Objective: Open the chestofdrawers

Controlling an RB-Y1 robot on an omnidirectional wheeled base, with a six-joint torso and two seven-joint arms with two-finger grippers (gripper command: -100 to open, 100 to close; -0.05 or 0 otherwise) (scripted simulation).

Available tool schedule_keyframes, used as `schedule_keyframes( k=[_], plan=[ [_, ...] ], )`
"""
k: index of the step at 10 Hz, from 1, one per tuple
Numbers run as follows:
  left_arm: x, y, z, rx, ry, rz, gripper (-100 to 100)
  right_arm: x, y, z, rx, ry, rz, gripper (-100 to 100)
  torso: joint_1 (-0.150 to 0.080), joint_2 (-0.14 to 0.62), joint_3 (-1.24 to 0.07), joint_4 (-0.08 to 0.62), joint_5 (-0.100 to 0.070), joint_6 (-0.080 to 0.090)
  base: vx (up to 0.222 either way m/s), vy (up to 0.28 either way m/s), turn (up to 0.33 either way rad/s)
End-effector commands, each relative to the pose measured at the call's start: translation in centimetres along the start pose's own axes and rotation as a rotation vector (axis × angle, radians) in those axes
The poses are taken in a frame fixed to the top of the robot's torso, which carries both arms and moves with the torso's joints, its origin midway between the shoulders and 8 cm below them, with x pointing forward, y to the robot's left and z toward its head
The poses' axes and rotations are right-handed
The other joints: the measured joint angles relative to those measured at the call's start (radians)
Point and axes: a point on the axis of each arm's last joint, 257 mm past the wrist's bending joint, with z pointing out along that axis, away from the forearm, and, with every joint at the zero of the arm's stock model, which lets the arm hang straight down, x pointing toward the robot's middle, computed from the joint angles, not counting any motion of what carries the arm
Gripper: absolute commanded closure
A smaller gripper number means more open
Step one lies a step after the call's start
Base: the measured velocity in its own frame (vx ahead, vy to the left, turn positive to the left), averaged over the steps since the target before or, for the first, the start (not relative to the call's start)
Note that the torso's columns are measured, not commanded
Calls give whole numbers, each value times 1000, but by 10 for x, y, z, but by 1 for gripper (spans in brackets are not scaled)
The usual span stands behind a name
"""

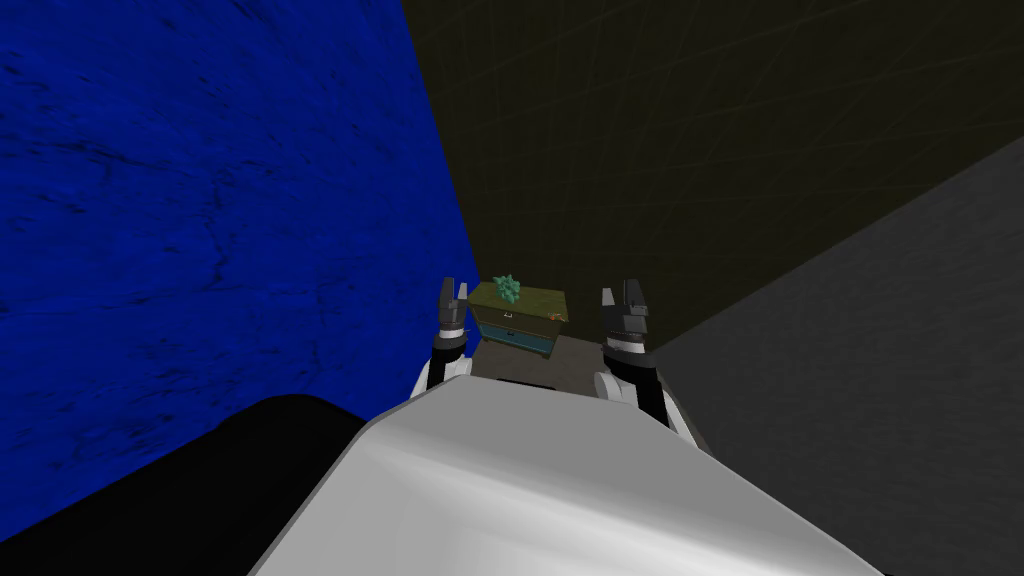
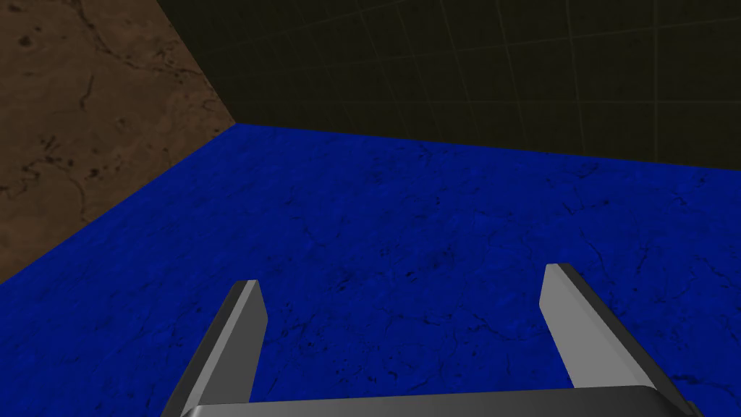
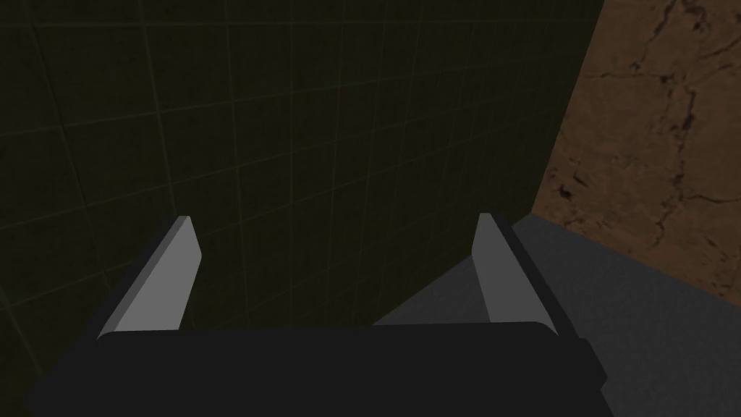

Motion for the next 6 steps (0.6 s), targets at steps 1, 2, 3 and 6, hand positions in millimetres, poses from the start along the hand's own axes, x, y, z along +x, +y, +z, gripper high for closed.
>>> schedule_keyframes(
  k=[1, 2, 3, 6],
  plan=[
    [0, 0, 0, 0, 0, 0, 0, 0, 0, 0, 0, 0, 0, 0, 0, 40, -82, 41, 0, 0, 0, 0, 0],
    [0, 0, 0, 0, 0, 0, 0, 0, 0, 0, 0, 0, 0, 0, 0, 104, -209, 105, 0, 0, 0, 0, 0],
    [0, 0, 0, 0, 0, 0, 0, 0, 0, 0, 0, 0, 0, 0, 0, 175, -351, 176, 0, 0, 0, 0, 0],
    [0, 0, 0, 0, 0, 0, 0, 0, 0, 0, 0, 0, 0, 0, 0, 396, -792, 396, 0, 0, 0, 0, 0]
  ],
)
